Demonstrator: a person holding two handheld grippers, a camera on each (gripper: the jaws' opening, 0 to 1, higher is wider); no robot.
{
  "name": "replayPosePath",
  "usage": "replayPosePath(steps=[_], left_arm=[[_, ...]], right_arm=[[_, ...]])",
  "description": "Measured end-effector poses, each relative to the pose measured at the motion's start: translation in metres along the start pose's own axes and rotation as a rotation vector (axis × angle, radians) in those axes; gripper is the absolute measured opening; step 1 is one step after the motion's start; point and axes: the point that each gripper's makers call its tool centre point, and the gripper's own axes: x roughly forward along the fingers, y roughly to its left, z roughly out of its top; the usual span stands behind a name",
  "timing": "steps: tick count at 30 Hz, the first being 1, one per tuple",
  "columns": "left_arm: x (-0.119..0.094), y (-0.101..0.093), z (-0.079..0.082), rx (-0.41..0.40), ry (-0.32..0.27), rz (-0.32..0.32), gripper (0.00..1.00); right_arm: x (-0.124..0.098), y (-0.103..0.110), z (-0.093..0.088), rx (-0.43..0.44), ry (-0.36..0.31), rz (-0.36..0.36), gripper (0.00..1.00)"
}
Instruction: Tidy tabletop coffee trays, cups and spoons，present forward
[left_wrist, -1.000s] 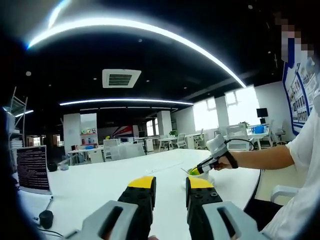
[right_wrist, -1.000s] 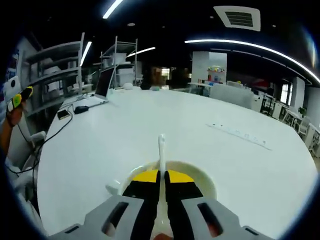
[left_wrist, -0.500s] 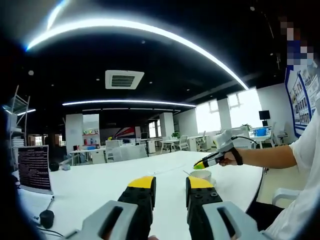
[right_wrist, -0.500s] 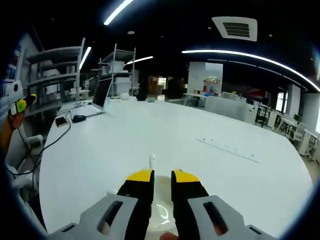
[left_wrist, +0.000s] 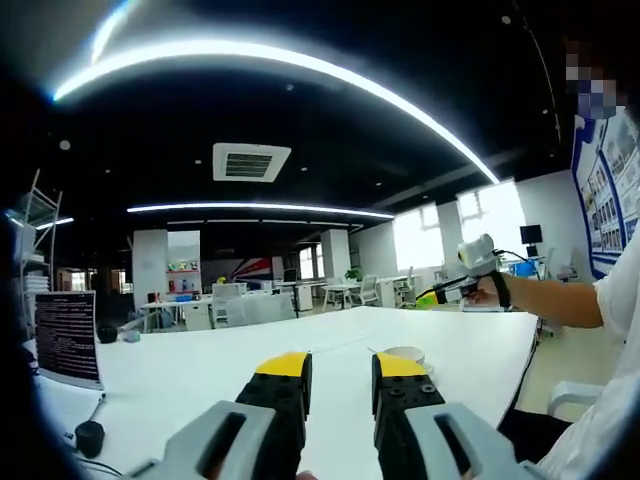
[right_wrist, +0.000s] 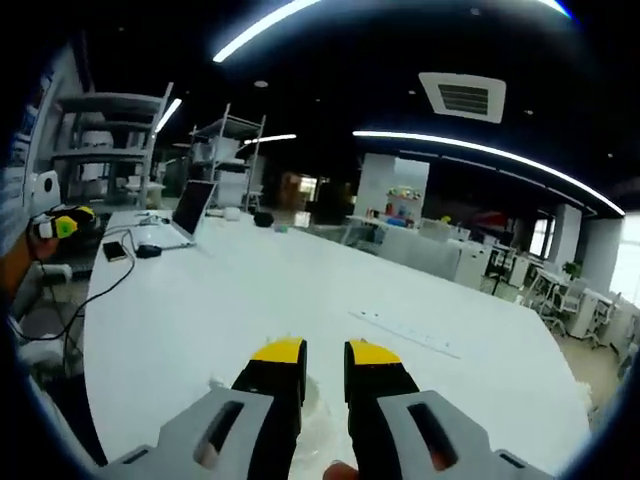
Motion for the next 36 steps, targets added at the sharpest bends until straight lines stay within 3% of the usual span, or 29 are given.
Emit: replayPosePath(steps=[11,18,22,23,31,36], left_arm=[[0.009,-0.002,0.001,-0.001,-0.003,0.002,0.26],[0.015,0.006,-0.006,-0.021,-0.003,0.037,0.26],[0.016,0.005,-0.005,-0.032,-0.021,0.042,0.26],[0.015,0.005,-0.005,-0.034,-0.024,0.041,0.26],[0.012,0.008,-0.005,-0.029,-0.026,0.058,0.26],[0.011,0.006,-0.009,-0.024,-0.027,0.066,0.26]], right_arm=[[-0.058,-0.050,-0.003,0.012,-0.055,-0.097,0.16],[-0.088,-0.073,-0.019,0.042,-0.069,-0.153,0.17],[-0.112,-0.091,-0.027,0.096,-0.116,-0.221,0.17],[-0.118,-0.093,-0.029,0.131,-0.130,-0.231,0.17],[-0.153,-0.101,-0.043,0.141,-0.166,-0.299,0.18],[-0.166,-0.108,-0.068,0.192,-0.167,-0.335,0.18]])
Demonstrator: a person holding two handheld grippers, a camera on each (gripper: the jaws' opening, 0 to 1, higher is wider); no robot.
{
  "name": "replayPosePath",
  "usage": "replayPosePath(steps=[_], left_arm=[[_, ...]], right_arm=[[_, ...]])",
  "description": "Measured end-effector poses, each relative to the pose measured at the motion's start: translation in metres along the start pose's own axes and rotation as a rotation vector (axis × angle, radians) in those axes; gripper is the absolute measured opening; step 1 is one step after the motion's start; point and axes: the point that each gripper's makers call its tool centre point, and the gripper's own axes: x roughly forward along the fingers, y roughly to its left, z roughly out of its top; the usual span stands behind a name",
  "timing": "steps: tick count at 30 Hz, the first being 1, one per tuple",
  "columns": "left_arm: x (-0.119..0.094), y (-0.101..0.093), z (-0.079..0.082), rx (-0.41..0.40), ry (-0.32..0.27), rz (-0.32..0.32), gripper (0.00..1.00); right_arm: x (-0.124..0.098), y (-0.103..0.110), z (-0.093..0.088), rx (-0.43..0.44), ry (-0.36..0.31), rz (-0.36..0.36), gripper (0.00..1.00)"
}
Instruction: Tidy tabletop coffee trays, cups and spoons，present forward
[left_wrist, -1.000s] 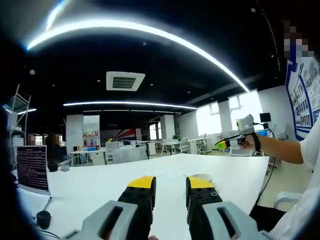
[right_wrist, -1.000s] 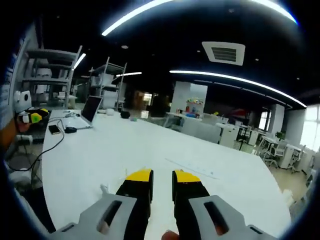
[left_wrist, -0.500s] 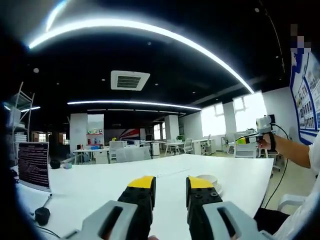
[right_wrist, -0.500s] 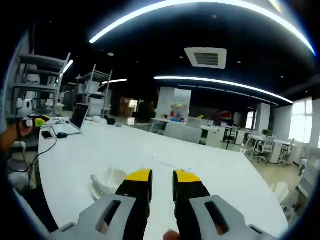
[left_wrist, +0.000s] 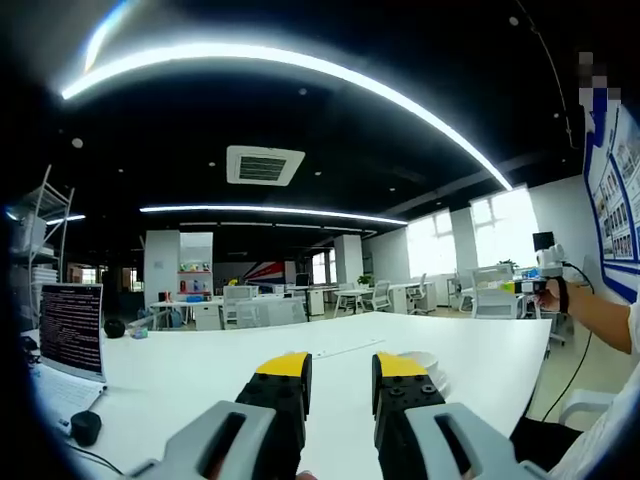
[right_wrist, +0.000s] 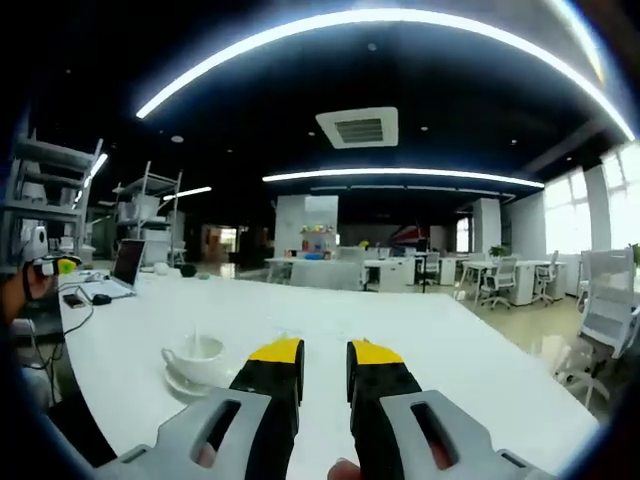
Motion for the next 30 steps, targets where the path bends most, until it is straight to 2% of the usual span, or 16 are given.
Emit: replayPosePath(steps=[2,6,15,23,30], left_arm=[[0.000,0.000,-0.003,-0.002,0.005,0.002,0.26],[-0.001,0.001,-0.006,-0.005,0.011,0.005,0.26],[-0.003,0.004,-0.005,-0.015,0.005,0.013,0.26],[-0.011,0.012,-0.015,-0.018,0.002,0.056,0.27],[-0.017,0.024,-0.030,-0.019,0.016,0.102,0.28]], right_arm=[[-0.004,-0.002,-0.010,0.000,0.027,-0.007,0.19],[-0.013,-0.007,-0.018,0.013,0.038,-0.017,0.20],[-0.022,-0.011,-0.022,0.025,0.041,-0.030,0.22],[-0.017,-0.009,-0.030,-0.026,0.081,0.010,0.31],[-0.017,-0.003,-0.037,-0.025,0.103,0.057,0.36]])
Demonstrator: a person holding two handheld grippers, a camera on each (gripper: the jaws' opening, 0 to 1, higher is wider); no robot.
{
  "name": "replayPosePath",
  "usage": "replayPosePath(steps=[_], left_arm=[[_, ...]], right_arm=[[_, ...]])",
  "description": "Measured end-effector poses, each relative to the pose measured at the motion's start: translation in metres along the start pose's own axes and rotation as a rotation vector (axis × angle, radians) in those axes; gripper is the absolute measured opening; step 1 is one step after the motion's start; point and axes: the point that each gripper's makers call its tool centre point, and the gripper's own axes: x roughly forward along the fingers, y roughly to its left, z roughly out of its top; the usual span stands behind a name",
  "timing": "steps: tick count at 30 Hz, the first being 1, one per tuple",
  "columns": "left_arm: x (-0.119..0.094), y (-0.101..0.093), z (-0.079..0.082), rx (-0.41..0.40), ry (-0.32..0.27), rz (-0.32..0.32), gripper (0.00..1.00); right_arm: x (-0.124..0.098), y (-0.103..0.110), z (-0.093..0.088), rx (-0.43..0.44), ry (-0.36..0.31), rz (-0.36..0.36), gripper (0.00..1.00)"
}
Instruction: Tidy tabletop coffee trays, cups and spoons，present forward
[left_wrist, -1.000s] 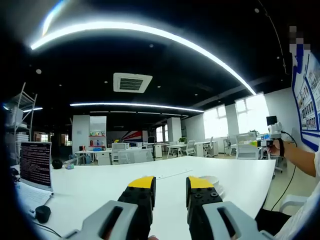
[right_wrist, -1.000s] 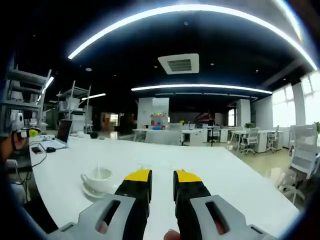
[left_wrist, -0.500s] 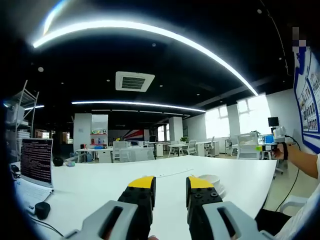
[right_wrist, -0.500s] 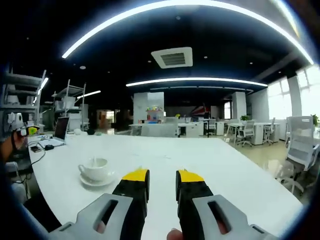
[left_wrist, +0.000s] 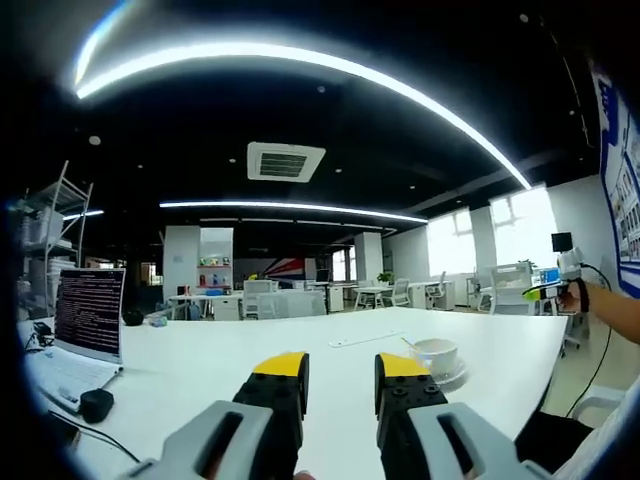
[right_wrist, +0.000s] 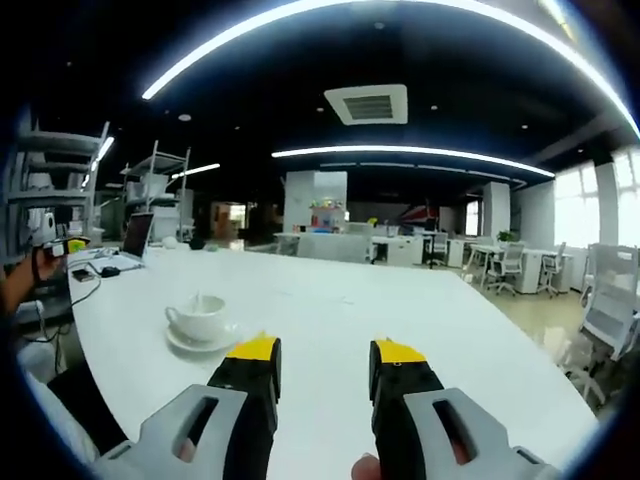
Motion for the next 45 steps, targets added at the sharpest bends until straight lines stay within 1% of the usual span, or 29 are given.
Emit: replayPosePath(steps=[4,6,9,11,13,15,18,20,22,24,25,29,30,32,33,34,35,37,42,45], left_arm=[[0.001,0.003,-0.005,-0.005,0.015,0.006,0.29],[0.004,0.004,-0.007,-0.025,0.029,0.005,0.29],[0.010,0.005,-0.016,-0.098,0.082,0.001,0.29],[0.017,0.005,-0.023,-0.173,0.124,-0.017,0.29],[0.022,0.005,-0.026,-0.229,0.136,-0.027,0.30],[0.028,0.006,-0.028,-0.262,0.146,-0.031,0.30],[0.037,0.007,-0.031,-0.302,0.157,-0.033,0.30],[0.045,0.006,-0.034,-0.328,0.165,-0.041,0.30],[0.054,0.005,-0.042,-0.348,0.195,-0.041,0.30],[0.063,0.000,-0.050,-0.399,0.226,-0.059,0.30],[0.067,-0.002,-0.052,-0.418,0.233,-0.063,0.30],[0.086,-0.006,-0.059,-0.555,0.258,-0.068,0.31],[0.087,-0.007,-0.060,-0.560,0.261,-0.070,0.31],[0.094,-0.014,-0.064,-0.571,0.283,-0.073,0.31],[0.098,-0.018,-0.066,-0.577,0.295,-0.075,0.31],[0.100,-0.027,-0.067,-0.591,0.307,-0.083,0.31],[0.102,-0.029,-0.069,-0.606,0.314,-0.086,0.31],[0.108,-0.034,-0.072,-0.633,0.328,-0.090,0.31],[0.118,-0.043,-0.081,-0.674,0.354,-0.096,0.31],[0.122,-0.049,-0.084,-0.687,0.368,-0.105,0.31]], right_arm=[[0.000,0.002,-0.002,0.002,0.007,0.009,0.36],[0.002,0.004,-0.002,0.003,0.014,0.018,0.36],[0.006,0.007,0.001,0.018,0.022,0.020,0.36],[0.011,0.012,0.002,0.027,0.040,0.042,0.36],[0.016,0.015,0.003,0.035,0.050,0.056,0.36],[0.022,0.020,0.002,0.053,0.067,0.083,0.36],[0.031,0.027,0.001,0.050,0.087,0.106,0.35],[0.040,0.035,-0.002,0.068,0.106,0.135,0.35],[0.048,0.045,-0.011,0.108,0.149,0.169,0.35],[0.058,0.051,-0.014,0.103,0.160,0.184,0.35],[0.062,0.055,-0.016,0.112,0.168,0.195,0.35],[0.076,0.067,-0.024,0.198,0.210,0.238,0.33],[0.077,0.069,-0.025,0.204,0.216,0.243,0.33],[0.078,0.070,-0.026,0.212,0.224,0.248,0.32],[0.088,0.080,-0.033,0.290,0.265,0.280,0.32],[0.090,0.085,-0.035,0.317,0.279,0.296,0.32],[0.091,0.086,-0.035,0.322,0.281,0.299,0.32],[0.096,0.092,-0.037,0.359,0.296,0.317,0.32],[0.109,0.099,-0.038,0.370,0.307,0.331,0.32],[0.117,0.105,-0.042,0.382,0.325,0.346,0.32]])
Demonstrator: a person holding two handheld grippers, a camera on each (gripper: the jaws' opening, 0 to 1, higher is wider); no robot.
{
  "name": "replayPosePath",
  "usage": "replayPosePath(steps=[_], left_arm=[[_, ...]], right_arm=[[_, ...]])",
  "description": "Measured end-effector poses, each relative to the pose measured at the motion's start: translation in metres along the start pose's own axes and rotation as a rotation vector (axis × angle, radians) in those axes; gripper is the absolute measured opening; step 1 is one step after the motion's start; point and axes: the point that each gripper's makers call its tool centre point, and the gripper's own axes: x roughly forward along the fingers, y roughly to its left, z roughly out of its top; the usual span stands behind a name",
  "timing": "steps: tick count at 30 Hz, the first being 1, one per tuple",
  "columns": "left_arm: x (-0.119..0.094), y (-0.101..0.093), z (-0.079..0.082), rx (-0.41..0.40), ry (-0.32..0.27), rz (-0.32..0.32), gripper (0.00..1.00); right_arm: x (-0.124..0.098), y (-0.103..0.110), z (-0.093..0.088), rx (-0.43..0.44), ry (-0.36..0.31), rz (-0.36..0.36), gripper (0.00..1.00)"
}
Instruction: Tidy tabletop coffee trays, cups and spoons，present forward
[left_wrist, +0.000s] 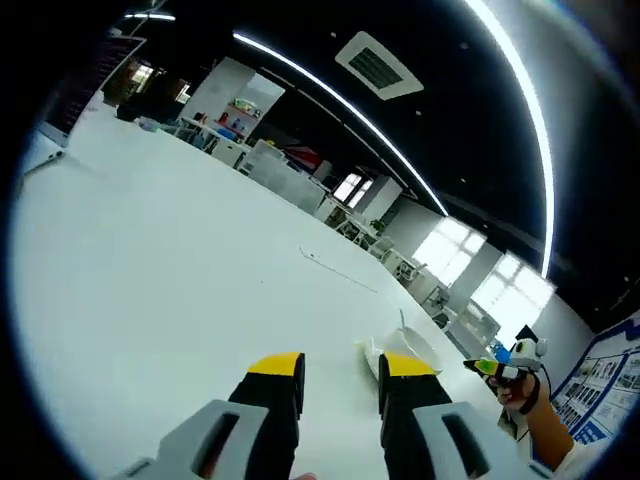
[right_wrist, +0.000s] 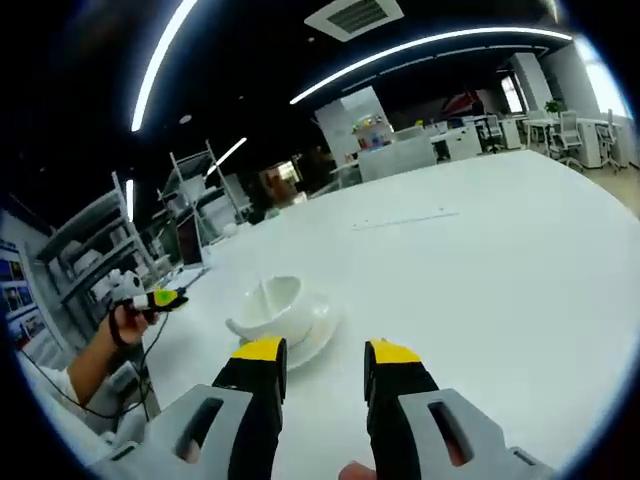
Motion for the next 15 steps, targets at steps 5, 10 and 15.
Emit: replayPosePath(steps=[5,10,15], left_arm=[[0.012,-0.008,-0.009,-0.022,0.045,-0.027,0.29],[0.030,-0.010,-0.021,-0.090,0.098,-0.039,0.29],[0.048,-0.013,-0.033,-0.103,0.144,-0.049,0.29]], right_arm=[[0.013,0.007,-0.010,-0.012,0.043,-0.001,0.32],[0.026,0.012,-0.020,0.003,0.077,0.001,0.31],[0.035,0.017,-0.026,0.038,0.098,0.013,0.31]])
